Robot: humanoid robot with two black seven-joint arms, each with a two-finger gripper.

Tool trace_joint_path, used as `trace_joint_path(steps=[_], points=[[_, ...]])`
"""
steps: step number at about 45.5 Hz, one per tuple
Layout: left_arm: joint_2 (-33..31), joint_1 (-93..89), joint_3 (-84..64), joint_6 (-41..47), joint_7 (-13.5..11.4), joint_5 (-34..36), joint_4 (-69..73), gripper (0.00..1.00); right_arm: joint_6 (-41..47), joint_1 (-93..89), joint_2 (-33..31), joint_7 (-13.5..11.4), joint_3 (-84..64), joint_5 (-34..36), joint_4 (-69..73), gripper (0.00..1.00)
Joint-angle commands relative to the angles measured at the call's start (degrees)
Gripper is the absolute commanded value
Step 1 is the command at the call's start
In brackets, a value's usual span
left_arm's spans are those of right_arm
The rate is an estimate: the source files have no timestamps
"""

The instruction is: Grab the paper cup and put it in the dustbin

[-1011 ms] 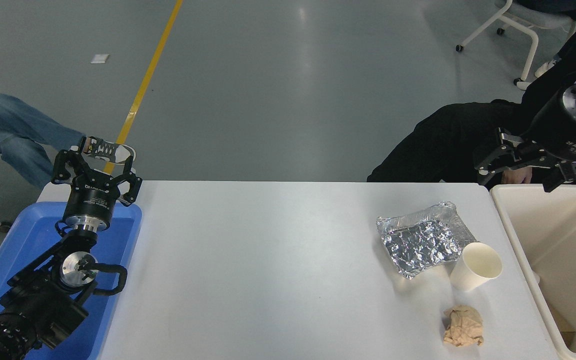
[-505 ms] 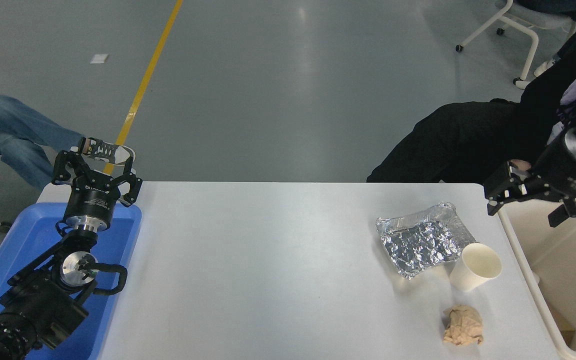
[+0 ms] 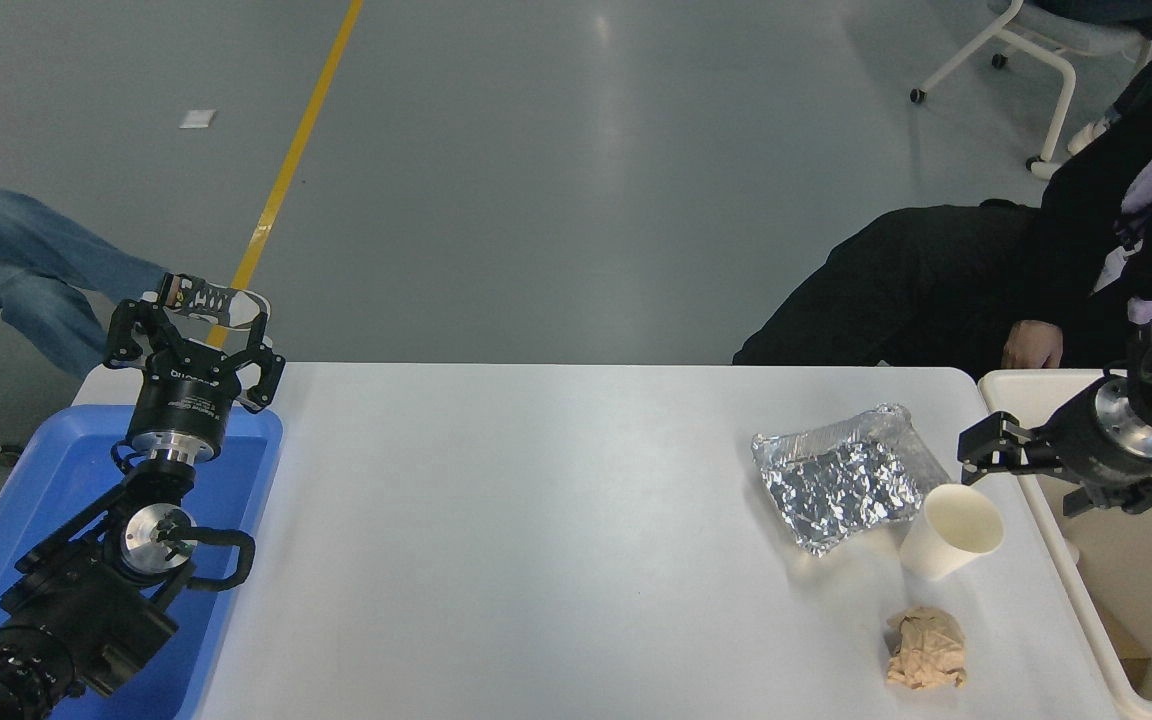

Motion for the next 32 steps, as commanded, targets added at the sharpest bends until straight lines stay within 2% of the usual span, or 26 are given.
trace_joint_path(steps=[1, 12, 19, 20, 21, 23, 26, 29, 32], points=[[0.0, 0.0, 0.0, 0.0, 0.0, 0.04, -0.01, 0.99, -4.02, -8.65, 0.79, -0.04, 3.65, -0.08, -5.27, 1.0], [0.0, 0.0, 0.0, 0.0, 0.0, -0.05, -0.01, 0.99, -4.99, -11.28, 0.97, -0.04, 5.5, -0.17, -6.41, 0.97], [0.0, 0.0, 0.0, 0.0, 0.0, 0.04, -0.01, 0.99, -6.13, -11.64, 0.97, -0.04, 5.85, 0.18, -6.5, 0.86], [0.0, 0.0, 0.0, 0.0, 0.0, -0.05, -0.01, 0.99, -6.13, -11.64, 0.97, -0.04, 6.2, 0.18, -6.41, 0.8], [0.0, 0.0, 0.0, 0.0, 0.0, -0.05, -0.01, 0.99, -6.13, -11.72, 0.88, -0.04, 6.72, 0.18, -6.5, 0.69], [0.0, 0.0, 0.0, 0.0, 0.0, -0.05, -0.01, 0.99, -6.13, -11.99, 0.88, -0.04, 7.25, 0.27, -6.5, 0.54], [0.0, 0.0, 0.0, 0.0, 0.0, -0.05, -0.01, 0.99, -6.13, -12.25, 0.79, -0.04, 7.69, 0.45, -6.41, 0.27], [0.0, 0.0, 0.0, 0.0, 0.0, -0.05, -0.01, 0.99, -6.13, -12.25, 0.53, -0.04, 7.78, 0.8, -6.41, 0.09], [0.0, 0.0, 0.0, 0.0, 0.0, -0.05, -0.01, 0.99, -6.13, -12.25, 0.53, -0.04, 8.31, 1.15, -6.41, 0.01]])
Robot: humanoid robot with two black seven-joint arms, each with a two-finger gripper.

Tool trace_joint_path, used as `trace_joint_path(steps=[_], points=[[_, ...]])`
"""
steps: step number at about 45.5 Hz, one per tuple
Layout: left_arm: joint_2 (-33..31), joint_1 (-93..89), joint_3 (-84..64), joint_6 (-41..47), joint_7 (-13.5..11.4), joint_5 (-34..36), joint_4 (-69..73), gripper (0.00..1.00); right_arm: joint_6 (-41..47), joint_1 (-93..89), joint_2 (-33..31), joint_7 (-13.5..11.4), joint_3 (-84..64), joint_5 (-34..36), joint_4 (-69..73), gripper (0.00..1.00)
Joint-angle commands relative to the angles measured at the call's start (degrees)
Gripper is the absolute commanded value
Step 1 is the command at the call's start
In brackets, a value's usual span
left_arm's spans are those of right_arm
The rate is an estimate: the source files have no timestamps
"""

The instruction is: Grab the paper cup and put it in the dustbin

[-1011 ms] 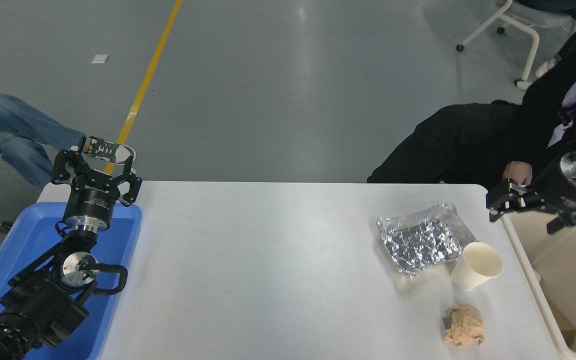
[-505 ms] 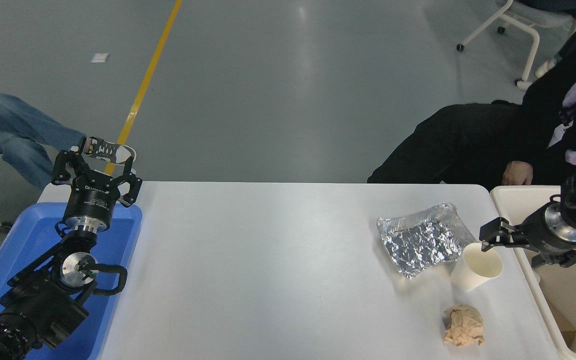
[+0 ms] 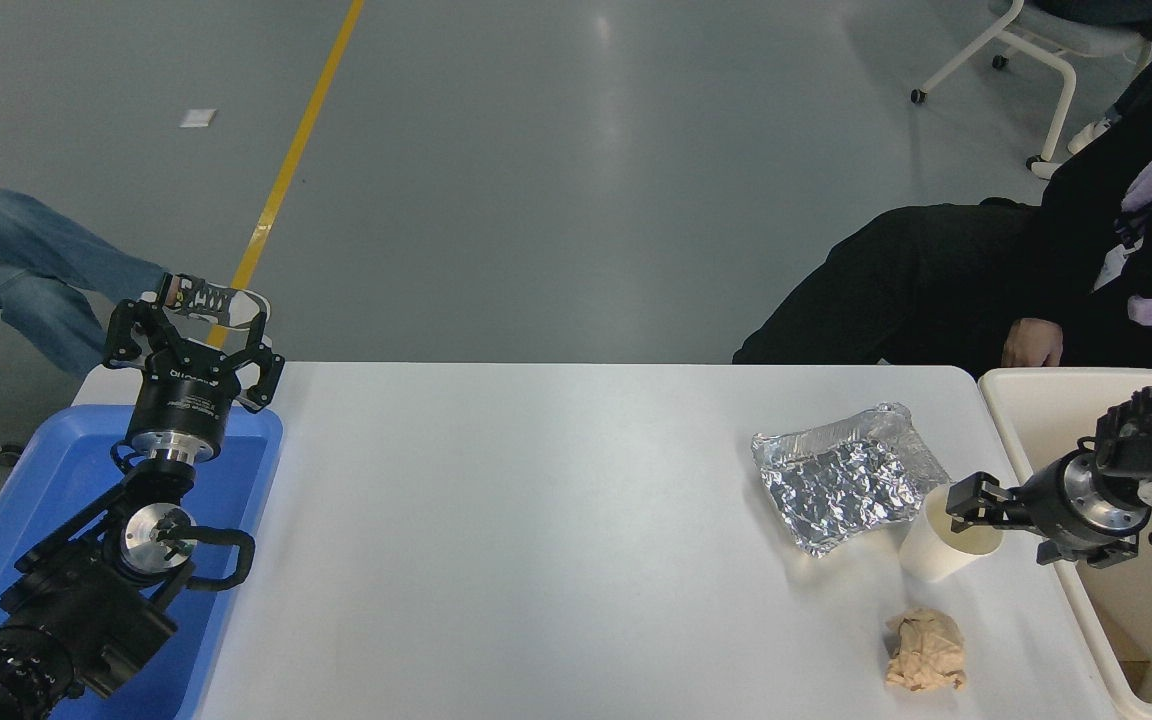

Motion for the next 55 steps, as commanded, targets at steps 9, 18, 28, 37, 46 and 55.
trace_joint_path(steps=[9, 18, 28, 37, 46, 55], points=[[0.0, 0.0, 0.0, 0.0, -0.09, -0.02, 0.0, 0.99, -0.48, -0.85, -0.69, 0.0, 2.71, 0.89, -0.27, 0.0], [0.0, 0.0, 0.0, 0.0, 0.0, 0.07, 0.0, 0.99, -0.39, -0.59, -1.04, 0.0, 2.71, 0.98, -0.27, 0.0], [0.0, 0.0, 0.0, 0.0, 0.0, 0.07, 0.0, 0.99, -0.39, -0.15, -1.39, 0.09, 2.97, 1.07, -0.27, 0.0], [0.0, 0.0, 0.0, 0.0, 0.0, 0.07, 0.0, 0.99, 1.01, 4.41, -5.08, 0.18, 2.53, 0.8, 2.1, 0.0], [0.0, 0.0, 0.0, 0.0, 0.0, 0.07, 0.0, 0.99, 7.25, 15.04, -8.33, 0.35, -1.24, 0.36, 7.72, 0.0], [0.0, 0.0, 0.0, 0.0, 0.0, 0.07, 0.0, 0.99, 16.91, 26.29, -8.95, 0.35, -4.85, 0.27, 12.29, 0.0]])
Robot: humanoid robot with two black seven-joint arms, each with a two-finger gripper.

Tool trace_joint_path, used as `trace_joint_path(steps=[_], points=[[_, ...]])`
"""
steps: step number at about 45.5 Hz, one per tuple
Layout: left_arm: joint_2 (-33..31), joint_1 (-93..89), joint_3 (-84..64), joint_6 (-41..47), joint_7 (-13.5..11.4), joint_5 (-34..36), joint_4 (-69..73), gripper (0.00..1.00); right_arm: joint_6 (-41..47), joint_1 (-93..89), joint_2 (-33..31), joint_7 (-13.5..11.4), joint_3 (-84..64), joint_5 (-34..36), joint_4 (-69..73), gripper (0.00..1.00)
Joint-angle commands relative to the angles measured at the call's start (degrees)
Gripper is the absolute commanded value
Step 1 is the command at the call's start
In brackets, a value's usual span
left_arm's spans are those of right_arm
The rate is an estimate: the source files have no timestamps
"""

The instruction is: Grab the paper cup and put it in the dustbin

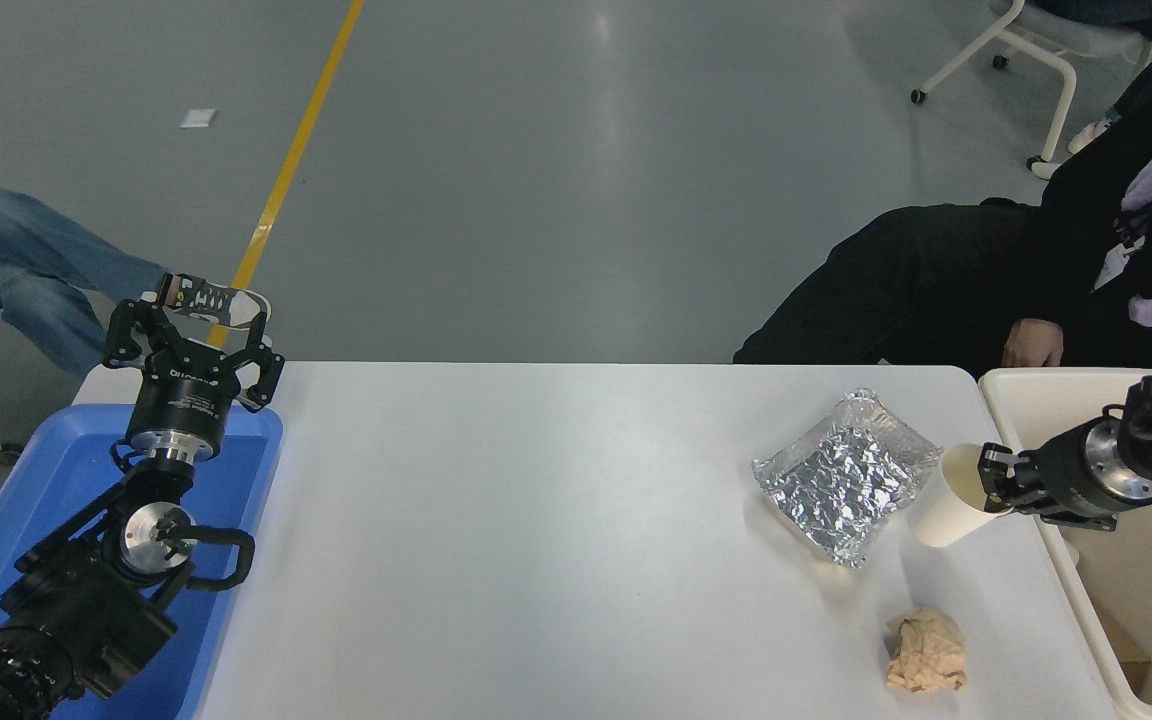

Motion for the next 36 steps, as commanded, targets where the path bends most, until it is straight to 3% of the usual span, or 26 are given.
trace_joint_path(steps=[1, 5, 36], points=[[0.0, 0.0, 0.03, 0.0, 0.0, 0.02, 0.0, 0.99, 11.47, 13.54, -1.77, 0.07, -3.88, -0.23, 5.98, 0.0], [0.0, 0.0, 0.03, 0.0, 0.0, 0.02, 0.0, 0.99, 18.6, 19.78, -1.6, 0.07, -3.97, -0.14, 7.92, 0.0], [0.0, 0.0, 0.03, 0.0, 0.0, -0.06, 0.0, 0.99, 18.6, 48.89, 1.57, 0.07, -11.61, 0.65, 13.37, 0.0]])
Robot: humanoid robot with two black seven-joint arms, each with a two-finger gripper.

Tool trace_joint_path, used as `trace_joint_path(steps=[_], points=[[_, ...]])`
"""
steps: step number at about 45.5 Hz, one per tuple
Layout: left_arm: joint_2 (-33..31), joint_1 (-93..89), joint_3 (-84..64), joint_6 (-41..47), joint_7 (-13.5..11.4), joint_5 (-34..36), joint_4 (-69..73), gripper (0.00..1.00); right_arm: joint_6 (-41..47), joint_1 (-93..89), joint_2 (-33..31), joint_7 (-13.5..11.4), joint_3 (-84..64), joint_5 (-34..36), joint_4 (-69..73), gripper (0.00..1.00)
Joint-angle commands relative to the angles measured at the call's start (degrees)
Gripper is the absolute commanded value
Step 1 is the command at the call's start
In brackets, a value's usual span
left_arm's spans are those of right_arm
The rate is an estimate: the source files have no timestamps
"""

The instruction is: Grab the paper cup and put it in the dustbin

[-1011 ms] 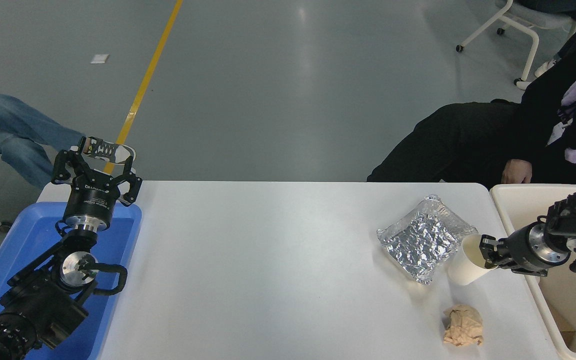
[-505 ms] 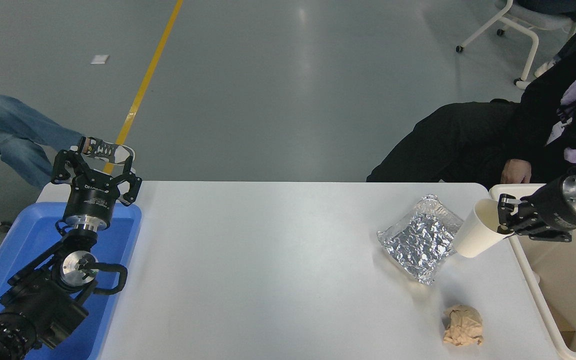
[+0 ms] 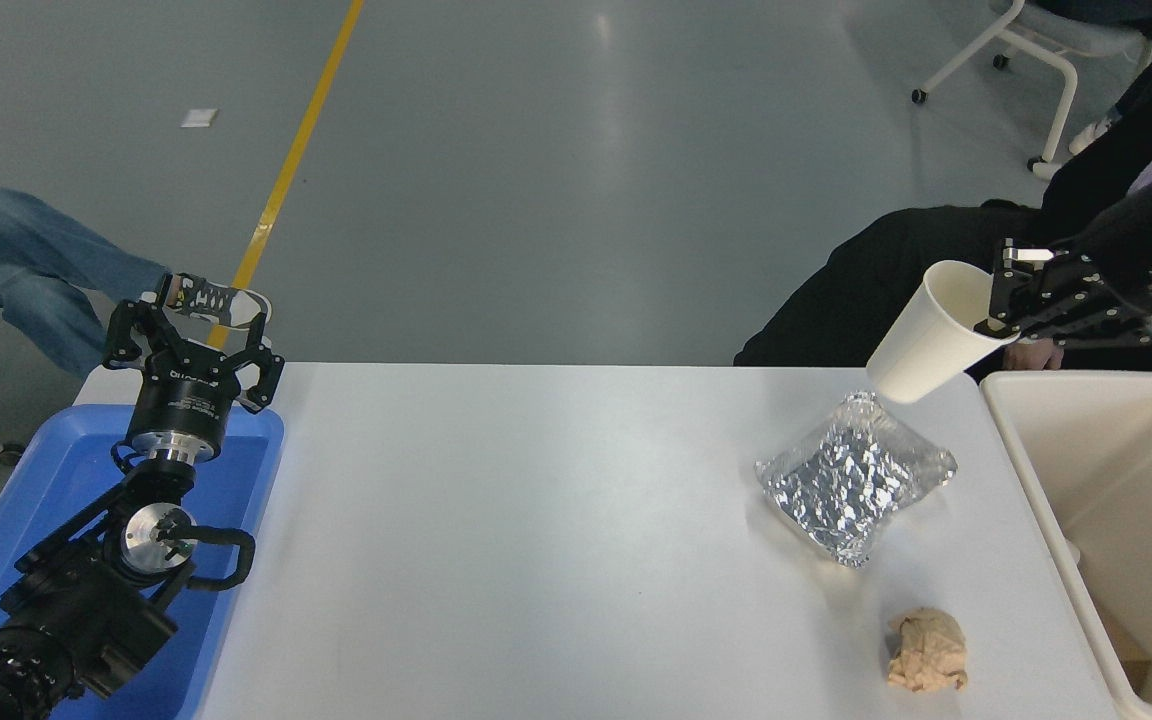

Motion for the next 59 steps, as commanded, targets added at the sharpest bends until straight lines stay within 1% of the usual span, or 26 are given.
trace_joint_path(steps=[1, 14, 19, 33, 39, 44, 52, 59], points=[[0.0, 0.0, 0.0, 0.0, 0.0, 0.0, 0.0, 0.99, 0.5, 8.56, 1.18, 0.04, -3.44, 0.29, 1.44, 0.0], [0.0, 0.0, 0.0, 0.0, 0.0, 0.0, 0.0, 0.99, 0.5, 7.6, 0.3, 0.04, -3.79, 0.2, 0.83, 0.0], [0.0, 0.0, 0.0, 0.0, 0.0, -0.09, 0.0, 0.99, 0.5, 6.11, -3.64, -0.05, -5.37, 0.2, -0.4, 0.0], [0.0, 0.0, 0.0, 0.0, 0.0, -0.09, 0.0, 0.99, 0.24, -5.22, -13.05, -0.05, -13.28, 0.11, -5.67, 0.0], [0.0, 0.0, 0.0, 0.0, 0.0, -0.09, 0.0, 0.99, -9.33, -15.32, -14.82, -0.05, -10.66, 0.37, -11.2, 0.0], [0.0, 0.0, 0.0, 0.0, 0.0, -0.09, 0.0, 0.99, -16.8, -29.29, -14.99, -0.05, -2.32, 0.29, -16.13, 0.0], [0.0, 0.0, 0.0, 0.0, 0.0, -0.09, 0.0, 0.99, -26.12, -48.28, -15.26, -0.05, 9.12, 0.2, -24.91, 0.0], [0.0, 0.0, 0.0, 0.0, 0.0, -0.09, 0.0, 0.99, -33.33, -60.68, -13.68, -0.05, 17.2, 0.29, -30.72, 0.0]])
